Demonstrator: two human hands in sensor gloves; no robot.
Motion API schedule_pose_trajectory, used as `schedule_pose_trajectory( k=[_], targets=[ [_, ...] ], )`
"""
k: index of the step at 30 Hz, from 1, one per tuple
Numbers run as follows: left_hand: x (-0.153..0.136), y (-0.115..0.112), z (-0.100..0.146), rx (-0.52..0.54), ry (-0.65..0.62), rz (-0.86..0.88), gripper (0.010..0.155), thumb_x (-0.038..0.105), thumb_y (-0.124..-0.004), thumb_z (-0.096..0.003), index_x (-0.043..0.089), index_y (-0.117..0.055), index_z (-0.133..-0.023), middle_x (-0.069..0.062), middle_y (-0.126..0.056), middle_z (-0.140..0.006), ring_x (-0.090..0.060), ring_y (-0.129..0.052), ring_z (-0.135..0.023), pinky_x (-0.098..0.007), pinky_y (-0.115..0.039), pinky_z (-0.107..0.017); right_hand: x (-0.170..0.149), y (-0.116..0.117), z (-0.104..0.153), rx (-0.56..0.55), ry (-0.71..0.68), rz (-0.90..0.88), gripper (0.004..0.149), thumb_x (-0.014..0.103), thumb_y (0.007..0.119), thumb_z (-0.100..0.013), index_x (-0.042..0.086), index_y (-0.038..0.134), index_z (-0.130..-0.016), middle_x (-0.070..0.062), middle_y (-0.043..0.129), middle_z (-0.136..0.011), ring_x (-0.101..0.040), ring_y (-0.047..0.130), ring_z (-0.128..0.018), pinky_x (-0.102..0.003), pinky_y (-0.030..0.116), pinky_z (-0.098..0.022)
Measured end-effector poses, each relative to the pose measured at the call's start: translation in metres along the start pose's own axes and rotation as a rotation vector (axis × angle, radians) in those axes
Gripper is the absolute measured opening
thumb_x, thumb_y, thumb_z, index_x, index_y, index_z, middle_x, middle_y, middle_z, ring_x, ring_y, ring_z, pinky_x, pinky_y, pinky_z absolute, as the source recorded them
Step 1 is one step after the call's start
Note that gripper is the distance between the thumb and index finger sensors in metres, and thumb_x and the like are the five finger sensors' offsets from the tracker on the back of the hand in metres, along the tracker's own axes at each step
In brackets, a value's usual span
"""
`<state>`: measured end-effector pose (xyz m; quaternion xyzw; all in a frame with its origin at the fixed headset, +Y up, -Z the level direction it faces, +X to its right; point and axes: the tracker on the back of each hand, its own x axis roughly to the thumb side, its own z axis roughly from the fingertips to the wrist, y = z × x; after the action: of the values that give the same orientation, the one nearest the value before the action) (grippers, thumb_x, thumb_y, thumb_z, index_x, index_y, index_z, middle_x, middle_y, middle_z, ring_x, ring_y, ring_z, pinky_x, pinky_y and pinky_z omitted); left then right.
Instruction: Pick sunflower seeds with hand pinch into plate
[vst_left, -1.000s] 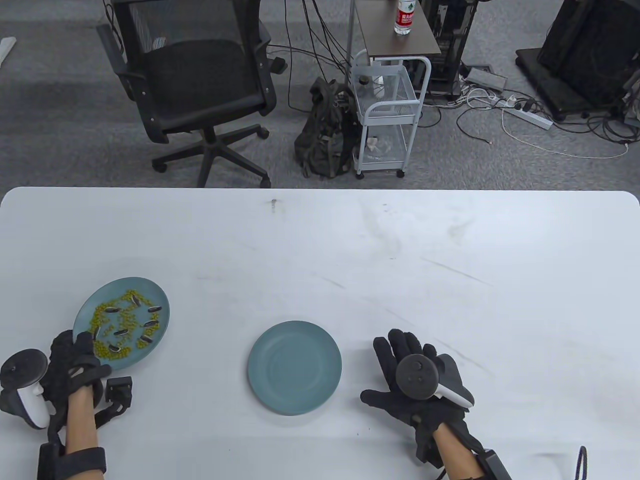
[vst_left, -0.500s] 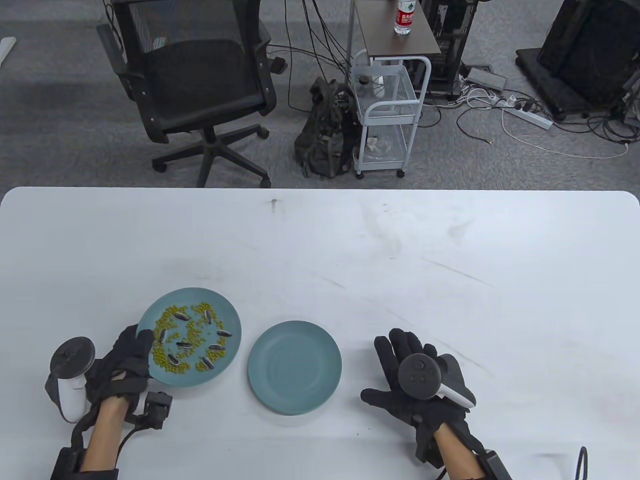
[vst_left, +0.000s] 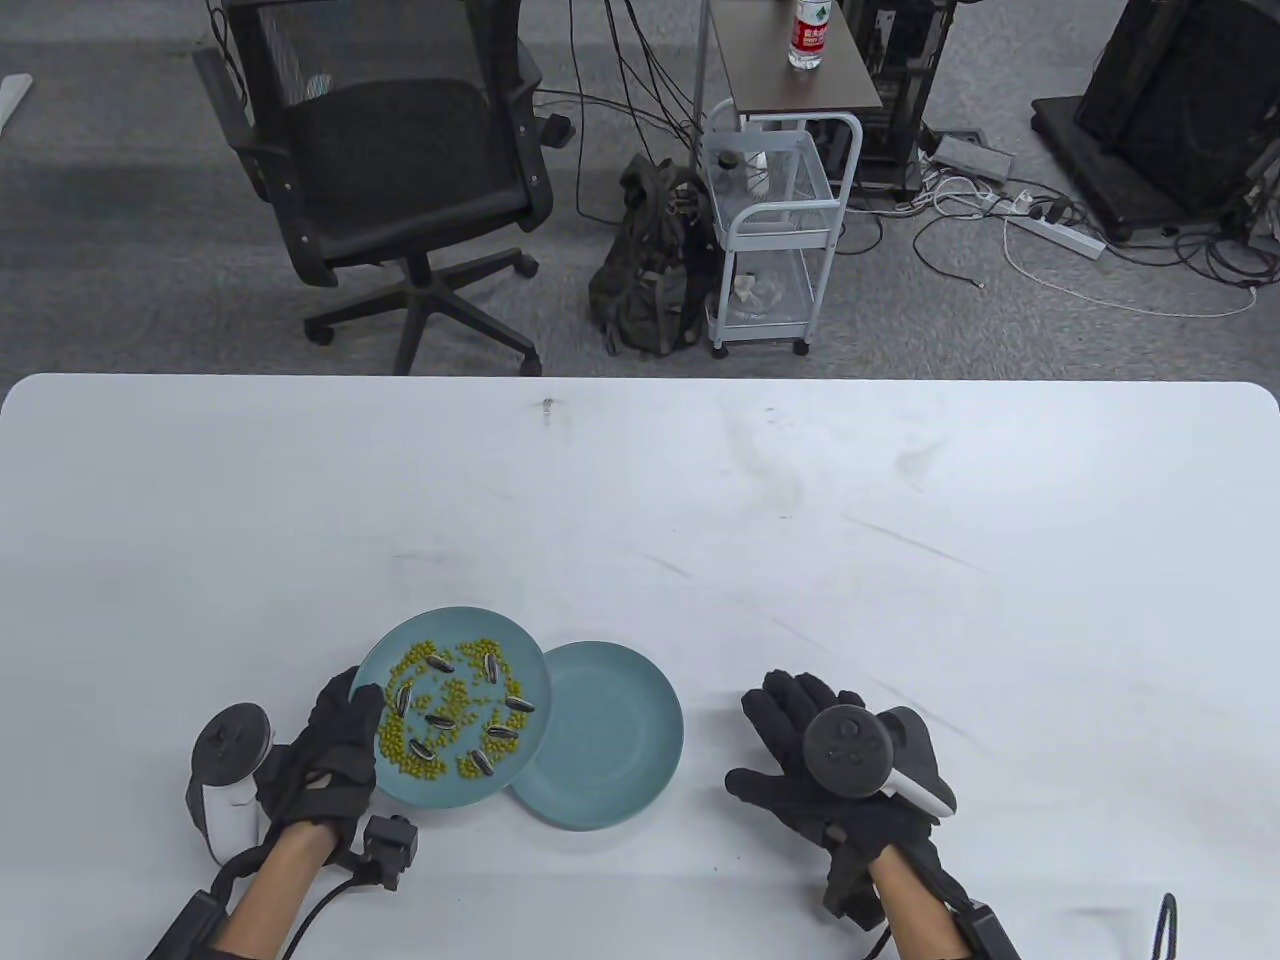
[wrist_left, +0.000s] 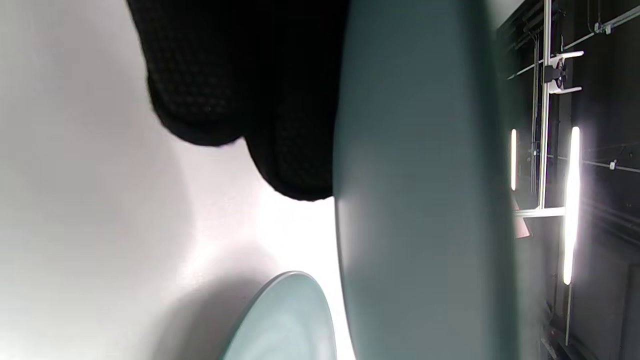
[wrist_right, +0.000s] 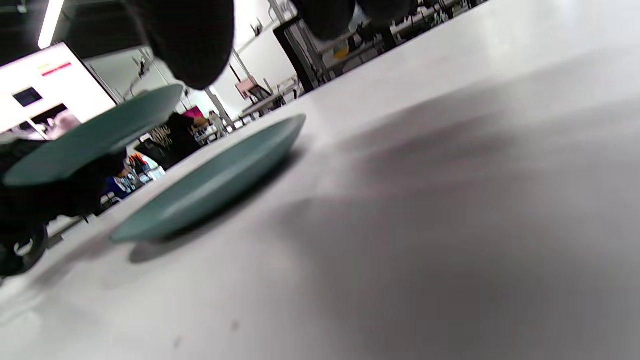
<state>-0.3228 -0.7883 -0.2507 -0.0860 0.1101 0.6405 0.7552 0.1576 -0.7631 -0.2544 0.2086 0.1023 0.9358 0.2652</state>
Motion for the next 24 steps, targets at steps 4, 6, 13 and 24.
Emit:
schedule_pose_trajectory(
  k=[4, 6, 13, 24],
  targets=[
    [-0.002, -0.003, -0.002, -0.026, 0.006, 0.026, 0.046, 0.039, -0.059, -0.0622, 0.019, -0.046, -0.102, 0.0, -0.089, -0.081, -0.013, -0.108, -0.046, -0.035, -0.092, -0.04, 0.016, -0.01, -0.003, -0.071, -0.055, -0.002, 0.062, 0.041, 0.086, -0.055, 0.004, 0.069, -0.101, -0.029, 0.059, -0.111, -0.061, 0.053, -0.099, -0.08, 0.034, -0.064],
    [-0.002, -0.006, -0.002, -0.036, 0.006, 0.028, 0.047, 0.039, -0.059, -0.0622, 0.018, -0.045, -0.102, -0.001, -0.089, -0.081, -0.014, -0.108, -0.046, -0.035, -0.091, -0.04, 0.029, -0.014, -0.007, -0.069, -0.072, 0.038, 0.062, 0.04, 0.086, -0.055, 0.004, 0.067, -0.102, -0.029, 0.057, -0.112, -0.062, 0.049, -0.1, -0.08, 0.032, -0.065],
    [-0.002, -0.017, -0.002, -0.08, -0.016, -0.014, 0.046, 0.038, -0.06, -0.0617, 0.018, -0.047, -0.101, -0.003, -0.089, -0.08, -0.016, -0.107, -0.045, -0.037, -0.09, -0.04, 0.085, -0.017, -0.04, -0.066, -0.156, 0.066, 0.064, 0.036, 0.086, -0.056, -0.001, 0.062, -0.102, -0.032, 0.049, -0.113, -0.063, 0.041, -0.101, -0.08, 0.027, -0.065],
    [-0.006, -0.019, -0.001, -0.072, -0.003, -0.01, 0.046, 0.037, -0.061, -0.0615, 0.017, -0.047, -0.101, -0.004, -0.089, -0.079, -0.017, -0.107, -0.044, -0.037, -0.089, -0.039, 0.175, -0.016, -0.103, -0.009, -0.25, 0.076, 0.047, 0.04, 0.079, -0.06, 0.001, 0.084, -0.085, -0.032, 0.046, -0.115, -0.066, 0.032, -0.102, -0.08, 0.023, -0.065]
  ],
)
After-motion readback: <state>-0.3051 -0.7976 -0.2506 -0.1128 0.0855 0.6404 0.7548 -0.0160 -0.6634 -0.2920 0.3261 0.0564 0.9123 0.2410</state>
